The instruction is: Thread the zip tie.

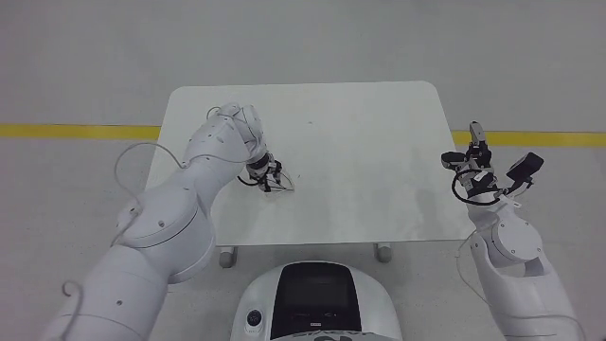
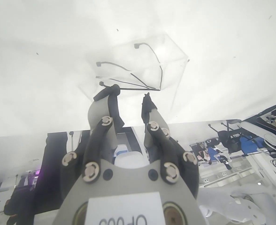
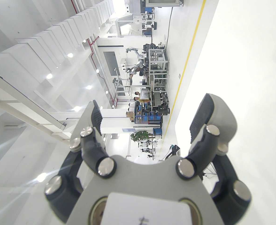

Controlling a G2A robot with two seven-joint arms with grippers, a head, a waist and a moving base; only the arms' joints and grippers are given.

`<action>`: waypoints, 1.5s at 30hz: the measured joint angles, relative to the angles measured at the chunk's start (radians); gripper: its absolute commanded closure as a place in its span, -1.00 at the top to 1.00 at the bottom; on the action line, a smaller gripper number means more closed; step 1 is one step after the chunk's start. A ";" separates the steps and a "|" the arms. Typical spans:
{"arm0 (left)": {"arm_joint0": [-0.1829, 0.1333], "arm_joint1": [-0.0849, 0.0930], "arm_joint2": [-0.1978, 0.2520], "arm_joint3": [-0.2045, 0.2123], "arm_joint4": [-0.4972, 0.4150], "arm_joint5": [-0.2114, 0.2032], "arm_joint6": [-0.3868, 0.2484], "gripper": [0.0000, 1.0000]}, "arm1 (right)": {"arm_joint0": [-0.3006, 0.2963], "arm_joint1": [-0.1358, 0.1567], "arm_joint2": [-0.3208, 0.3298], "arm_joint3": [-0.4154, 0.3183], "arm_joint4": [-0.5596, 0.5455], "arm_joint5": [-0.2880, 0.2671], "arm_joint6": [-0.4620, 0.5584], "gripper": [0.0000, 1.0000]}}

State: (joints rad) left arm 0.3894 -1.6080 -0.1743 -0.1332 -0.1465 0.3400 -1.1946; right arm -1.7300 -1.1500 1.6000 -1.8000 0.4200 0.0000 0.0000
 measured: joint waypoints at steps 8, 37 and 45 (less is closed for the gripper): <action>0.005 -0.028 0.002 0.034 -0.002 0.000 0.023 -0.66 | 0.000 0.000 0.000 0.000 0.000 0.000 0.000 1.00; 0.008 -0.085 -0.005 0.132 -0.027 0.000 0.072 -0.56 | 0.000 0.000 0.000 0.000 0.000 0.000 0.000 1.00; 0.019 -0.091 -0.008 0.133 -0.036 0.000 0.105 -0.60 | 0.000 0.000 0.000 0.000 0.000 0.000 0.000 1.00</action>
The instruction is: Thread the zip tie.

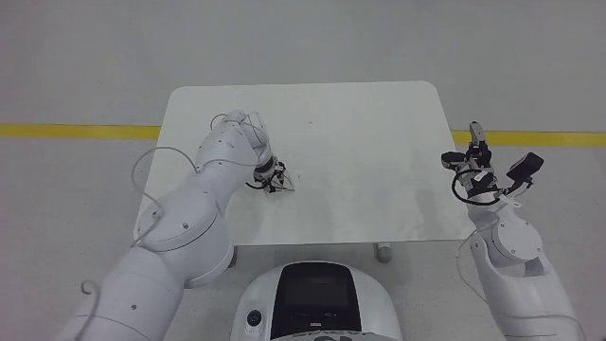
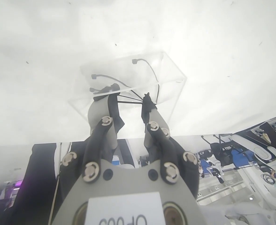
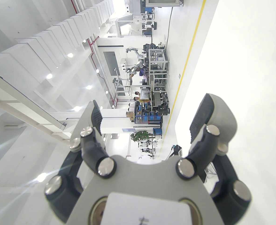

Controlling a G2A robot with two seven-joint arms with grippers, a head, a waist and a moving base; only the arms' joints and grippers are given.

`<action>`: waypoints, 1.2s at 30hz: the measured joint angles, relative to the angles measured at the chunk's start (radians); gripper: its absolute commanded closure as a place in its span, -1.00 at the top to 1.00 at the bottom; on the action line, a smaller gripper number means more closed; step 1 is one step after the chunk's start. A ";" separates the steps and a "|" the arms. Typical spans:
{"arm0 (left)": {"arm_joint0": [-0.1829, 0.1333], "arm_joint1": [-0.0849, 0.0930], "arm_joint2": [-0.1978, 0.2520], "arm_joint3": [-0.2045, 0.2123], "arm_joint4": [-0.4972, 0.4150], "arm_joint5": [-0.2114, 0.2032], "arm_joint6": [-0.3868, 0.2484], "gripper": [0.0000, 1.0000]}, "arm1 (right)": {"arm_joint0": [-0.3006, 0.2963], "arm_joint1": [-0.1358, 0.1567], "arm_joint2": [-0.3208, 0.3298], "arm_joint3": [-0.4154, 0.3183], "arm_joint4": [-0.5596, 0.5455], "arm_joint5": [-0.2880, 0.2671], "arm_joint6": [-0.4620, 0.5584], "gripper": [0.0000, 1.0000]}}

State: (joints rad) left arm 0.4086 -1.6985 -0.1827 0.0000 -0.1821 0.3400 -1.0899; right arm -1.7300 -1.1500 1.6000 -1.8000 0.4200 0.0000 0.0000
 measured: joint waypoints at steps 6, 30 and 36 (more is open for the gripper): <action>0.009 0.000 -0.002 0.000 -0.004 0.000 0.012 -0.58 | 0.000 0.000 0.000 0.000 0.000 0.000 0.000 1.00; 0.012 0.009 -0.003 0.000 -0.007 0.000 0.002 -0.60 | 0.000 0.000 0.000 0.000 0.000 0.000 0.000 1.00; 0.002 0.006 -0.005 0.000 -0.012 0.000 -0.008 -0.60 | 0.000 0.000 0.000 0.000 0.000 0.000 0.000 1.00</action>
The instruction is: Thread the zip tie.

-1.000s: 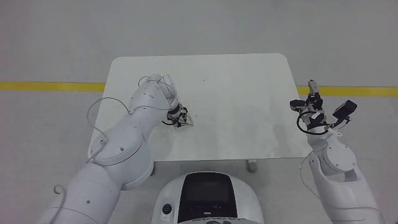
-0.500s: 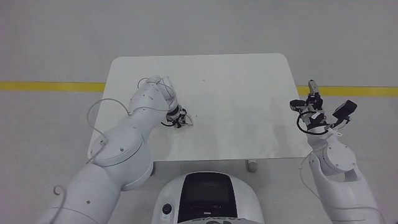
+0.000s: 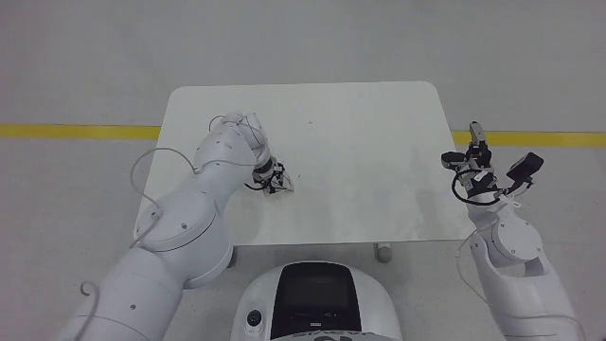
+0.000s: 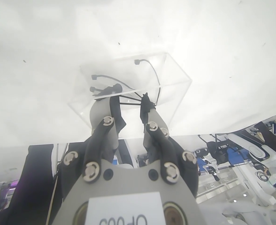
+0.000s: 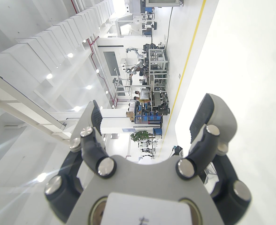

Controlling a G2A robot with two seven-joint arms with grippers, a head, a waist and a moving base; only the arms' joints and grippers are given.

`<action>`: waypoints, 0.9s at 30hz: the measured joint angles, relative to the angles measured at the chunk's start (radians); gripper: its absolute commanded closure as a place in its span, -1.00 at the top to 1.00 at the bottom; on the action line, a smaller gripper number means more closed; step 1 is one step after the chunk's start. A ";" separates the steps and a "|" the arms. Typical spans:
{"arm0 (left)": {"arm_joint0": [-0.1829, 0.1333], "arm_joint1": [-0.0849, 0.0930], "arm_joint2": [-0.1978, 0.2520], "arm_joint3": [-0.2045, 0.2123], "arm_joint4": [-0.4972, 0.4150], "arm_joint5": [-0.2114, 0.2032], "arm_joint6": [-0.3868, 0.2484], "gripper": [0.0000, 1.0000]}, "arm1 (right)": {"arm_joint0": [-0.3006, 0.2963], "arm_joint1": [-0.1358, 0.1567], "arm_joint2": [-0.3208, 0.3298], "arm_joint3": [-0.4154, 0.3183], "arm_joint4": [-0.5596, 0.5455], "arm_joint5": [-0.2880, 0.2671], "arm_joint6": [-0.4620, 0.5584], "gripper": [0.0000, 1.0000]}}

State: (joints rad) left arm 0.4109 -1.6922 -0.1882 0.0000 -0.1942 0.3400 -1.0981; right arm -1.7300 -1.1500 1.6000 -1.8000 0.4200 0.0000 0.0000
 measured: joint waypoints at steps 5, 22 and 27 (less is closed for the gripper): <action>0.001 0.000 -0.002 0.000 -0.004 0.000 -0.013 -0.60 | 0.000 0.000 0.000 0.000 0.000 0.000 0.000 1.00; 0.020 0.013 -0.001 0.000 0.000 0.000 -0.006 -0.64 | 0.000 0.000 0.000 0.000 0.000 0.000 0.000 1.00; 0.022 0.017 0.000 0.000 0.000 0.000 -0.011 -0.80 | 0.000 0.000 0.000 0.000 0.000 0.000 0.000 1.00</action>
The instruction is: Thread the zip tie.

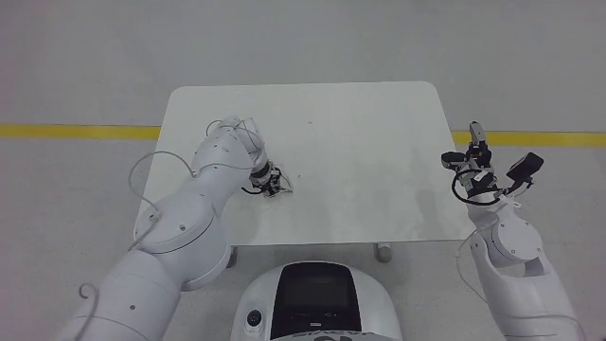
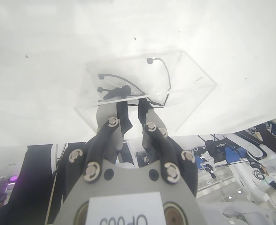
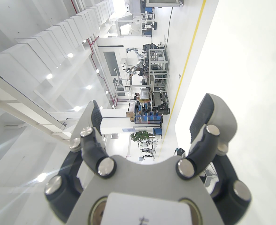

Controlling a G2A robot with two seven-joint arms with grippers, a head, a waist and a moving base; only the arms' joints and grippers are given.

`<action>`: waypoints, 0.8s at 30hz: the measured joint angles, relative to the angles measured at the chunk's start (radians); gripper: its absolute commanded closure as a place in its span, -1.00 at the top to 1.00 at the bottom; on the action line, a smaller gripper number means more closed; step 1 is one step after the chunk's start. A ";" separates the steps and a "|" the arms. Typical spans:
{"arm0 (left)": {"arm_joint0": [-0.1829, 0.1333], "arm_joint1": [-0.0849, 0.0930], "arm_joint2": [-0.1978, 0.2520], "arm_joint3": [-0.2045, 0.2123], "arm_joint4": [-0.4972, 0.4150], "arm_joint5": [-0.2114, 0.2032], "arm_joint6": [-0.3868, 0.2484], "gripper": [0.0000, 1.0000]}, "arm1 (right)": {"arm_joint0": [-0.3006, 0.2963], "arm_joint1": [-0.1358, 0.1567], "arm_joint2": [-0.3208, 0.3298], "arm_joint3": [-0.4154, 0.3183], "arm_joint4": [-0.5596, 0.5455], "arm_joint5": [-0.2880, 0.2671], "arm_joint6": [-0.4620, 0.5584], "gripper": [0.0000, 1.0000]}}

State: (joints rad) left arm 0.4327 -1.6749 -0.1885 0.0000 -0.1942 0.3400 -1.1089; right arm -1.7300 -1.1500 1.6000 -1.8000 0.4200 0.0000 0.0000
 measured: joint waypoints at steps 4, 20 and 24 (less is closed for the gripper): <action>0.000 0.003 0.000 0.000 0.000 0.000 -0.004 -1.00 | 0.000 0.000 0.000 0.000 0.000 0.000 0.000 1.00; -0.017 0.008 -0.009 0.000 -0.019 0.000 -0.016 -0.08 | 0.000 0.000 0.000 0.000 0.000 0.000 0.000 1.00; -0.016 0.008 -0.011 0.000 -0.025 0.000 -0.012 -0.22 | 0.000 0.000 0.000 0.000 0.000 0.000 0.000 1.00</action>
State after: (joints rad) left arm 0.4168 -1.6669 -0.1999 0.0000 -0.2187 0.3400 -1.1212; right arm -1.7300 -1.1500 1.6000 -1.8000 0.4200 0.0000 0.0000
